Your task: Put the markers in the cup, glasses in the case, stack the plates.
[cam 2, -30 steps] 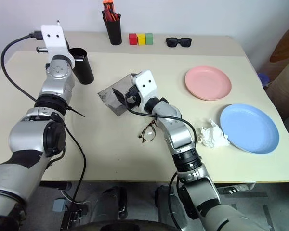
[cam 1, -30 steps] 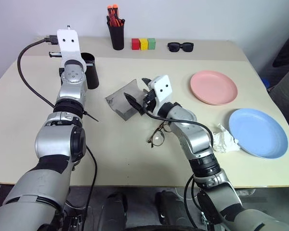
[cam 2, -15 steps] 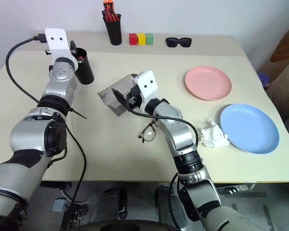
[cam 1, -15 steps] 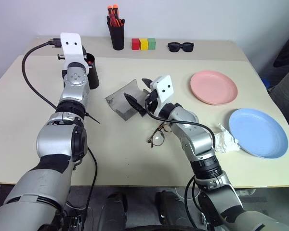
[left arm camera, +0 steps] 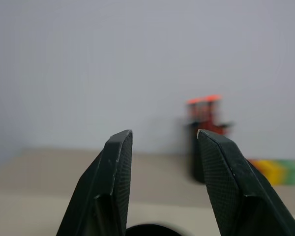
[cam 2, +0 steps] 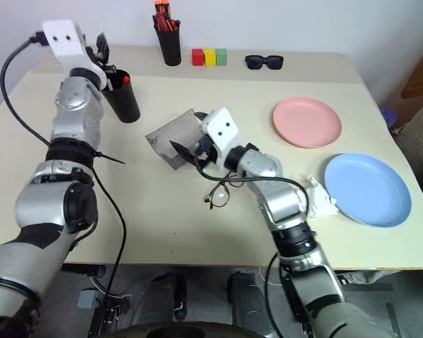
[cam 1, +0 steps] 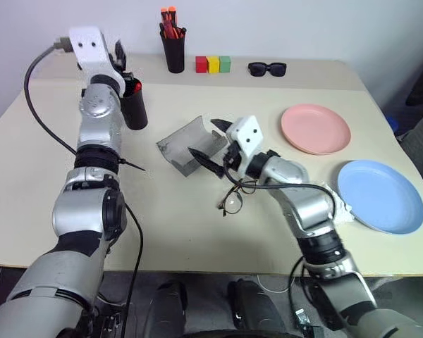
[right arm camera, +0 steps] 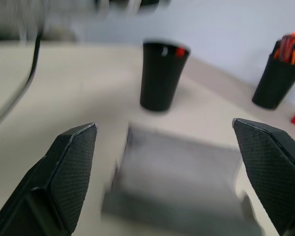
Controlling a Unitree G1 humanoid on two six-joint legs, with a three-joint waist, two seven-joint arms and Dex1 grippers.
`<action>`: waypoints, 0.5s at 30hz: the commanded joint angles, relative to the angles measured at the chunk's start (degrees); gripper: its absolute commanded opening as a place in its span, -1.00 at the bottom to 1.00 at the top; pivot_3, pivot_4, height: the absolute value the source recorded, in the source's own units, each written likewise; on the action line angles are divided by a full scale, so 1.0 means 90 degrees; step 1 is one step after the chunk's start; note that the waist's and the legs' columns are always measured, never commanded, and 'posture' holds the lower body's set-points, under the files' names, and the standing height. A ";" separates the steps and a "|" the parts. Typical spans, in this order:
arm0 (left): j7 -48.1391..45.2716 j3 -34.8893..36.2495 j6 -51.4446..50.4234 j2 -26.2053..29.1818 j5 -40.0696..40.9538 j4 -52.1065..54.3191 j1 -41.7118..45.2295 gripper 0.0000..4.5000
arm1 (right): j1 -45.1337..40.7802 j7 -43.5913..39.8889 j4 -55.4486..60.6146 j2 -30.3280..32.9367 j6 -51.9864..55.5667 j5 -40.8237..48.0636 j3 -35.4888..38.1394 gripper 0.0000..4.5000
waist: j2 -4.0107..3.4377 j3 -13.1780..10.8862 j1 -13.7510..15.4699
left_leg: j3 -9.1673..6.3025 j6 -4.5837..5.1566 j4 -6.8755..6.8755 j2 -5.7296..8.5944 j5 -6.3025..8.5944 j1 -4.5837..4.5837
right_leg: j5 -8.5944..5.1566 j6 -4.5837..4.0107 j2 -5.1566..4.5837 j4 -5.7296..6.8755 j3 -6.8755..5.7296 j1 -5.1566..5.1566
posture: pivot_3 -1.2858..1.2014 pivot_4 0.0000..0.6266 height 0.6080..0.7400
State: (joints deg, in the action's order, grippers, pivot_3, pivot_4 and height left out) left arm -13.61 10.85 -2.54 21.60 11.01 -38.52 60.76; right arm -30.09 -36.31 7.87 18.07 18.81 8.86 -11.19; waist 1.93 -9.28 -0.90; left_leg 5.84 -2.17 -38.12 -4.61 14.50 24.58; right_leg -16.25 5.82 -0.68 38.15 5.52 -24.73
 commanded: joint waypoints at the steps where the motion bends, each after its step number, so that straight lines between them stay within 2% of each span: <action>1: -0.0951 -0.0739 -0.2002 0.0202 0.0343 0.2198 -0.0869 0.71 | 0.0074 -0.0465 0.0374 0.0655 0.0013 0.0125 0.0374 1.00 | -0.0004 -0.0001 -0.0017 | -0.0001 0.0001 -0.0001 0.0000 0.0000 -0.0003 | 0.0000 0.0000 0.0000 0.0005 0.0001 0.0000 | 0.03 -0.52 0.73; 2: -0.1169 -0.1012 -0.2567 0.0268 0.0401 0.2784 -0.1193 0.95 | 0.0136 -0.0605 0.0412 0.0903 0.0064 0.0179 0.0477 1.00 | -0.0004 -0.0001 -0.0024 | -0.0001 0.0001 -0.0001 0.0000 0.0001 -0.0007 | 0.0000 0.0000 0.0001 0.0008 0.0003 0.0002 | 0.03 -0.52 0.73; 5: -0.1523 -0.1511 -0.3904 0.0217 0.0713 0.3949 -0.1820 0.98 | 0.0343 -0.0879 0.0548 0.1456 0.0189 0.0329 0.0742 1.00 | -0.0003 -0.0001 -0.0023 | -0.0003 0.0001 -0.0002 -0.0003 0.0000 -0.0013 | -0.0001 -0.0001 0.0003 0.0012 0.0004 0.0004 | 0.03 -0.52 0.73; 7: -0.1603 -0.1840 -0.4526 0.0122 0.0712 0.4206 -0.2034 0.98 | 0.0503 -0.0973 0.0595 0.1708 0.0223 0.0360 0.0883 1.00 | -0.0003 -0.0001 -0.0010 | -0.0006 0.0001 -0.0006 -0.0003 0.0000 -0.0013 | -0.0001 -0.0001 0.0004 0.0013 0.0004 0.0004 | 0.03 -0.52 0.73; 10: -0.1648 -0.2303 -0.5051 0.0021 0.0502 0.4049 -0.2090 0.98 | 0.0742 -0.0985 0.0655 0.1941 0.0248 0.0314 0.1026 1.00 | -0.0005 0.0000 -0.0013 | -0.0008 0.0002 -0.0008 -0.0001 0.0001 -0.0018 | -0.0001 -0.0001 0.0005 0.0012 0.0006 0.0010 | 0.03 -0.52 0.73; 15: -0.1656 -0.2568 -0.5340 -0.0140 0.0285 0.3451 -0.1937 0.98 | 0.1110 -0.0880 0.0948 0.2086 0.0381 0.0348 0.1218 1.00 | -0.0005 0.0000 -0.0007 | -0.0011 0.0003 -0.0008 0.0000 0.0001 -0.0022 | -0.0001 -0.0002 0.0005 0.0010 0.0007 0.0014 | 0.03 -0.52 0.73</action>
State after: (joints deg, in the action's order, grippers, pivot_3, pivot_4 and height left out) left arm -28.36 -12.28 -50.40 20.49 14.33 -7.20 41.44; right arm -20.07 -44.71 13.20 36.02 22.18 11.02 -2.61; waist 1.89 -9.29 -0.97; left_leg 5.73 -2.14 -38.19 -4.61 14.51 24.39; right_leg -16.26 5.80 -0.64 38.25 5.59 -24.61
